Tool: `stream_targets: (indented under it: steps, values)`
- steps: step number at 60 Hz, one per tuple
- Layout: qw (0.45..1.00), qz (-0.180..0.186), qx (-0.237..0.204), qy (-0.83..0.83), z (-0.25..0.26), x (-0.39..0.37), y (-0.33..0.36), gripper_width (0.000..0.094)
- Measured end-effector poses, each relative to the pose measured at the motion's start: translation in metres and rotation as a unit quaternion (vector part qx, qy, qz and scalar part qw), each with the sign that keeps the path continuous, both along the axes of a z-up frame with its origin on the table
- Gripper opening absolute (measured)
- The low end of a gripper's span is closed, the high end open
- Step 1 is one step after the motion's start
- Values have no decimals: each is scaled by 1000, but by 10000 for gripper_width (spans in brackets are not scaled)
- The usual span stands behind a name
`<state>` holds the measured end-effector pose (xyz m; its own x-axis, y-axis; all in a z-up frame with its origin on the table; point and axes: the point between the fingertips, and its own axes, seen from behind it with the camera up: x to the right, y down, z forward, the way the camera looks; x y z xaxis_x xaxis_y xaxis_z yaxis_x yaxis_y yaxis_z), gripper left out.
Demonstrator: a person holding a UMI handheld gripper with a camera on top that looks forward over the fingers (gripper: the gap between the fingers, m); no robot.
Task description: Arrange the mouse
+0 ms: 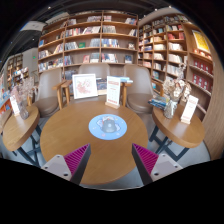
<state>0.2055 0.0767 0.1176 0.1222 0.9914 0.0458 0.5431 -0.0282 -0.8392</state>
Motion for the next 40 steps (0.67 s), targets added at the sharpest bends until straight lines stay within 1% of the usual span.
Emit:
stream_targets:
  steps: [5, 10, 18, 23, 29, 34, 40]
  values:
    - [1000, -6, -6, 0, 6, 32, -2, 850]
    - [1000, -12, -2, 1, 10, 51, -3, 852]
    - [1000, 12, 1, -2, 12, 70, -18, 851]
    - [1000, 14, -4, 3, 15, 74, -21, 848]
    - [1000, 13, 8, 11, 17, 82, -22, 848]
    - [1000, 15, 8, 16, 18, 83, -25, 850]
    - [1000, 19, -10, 16, 17, 87, -33, 848]
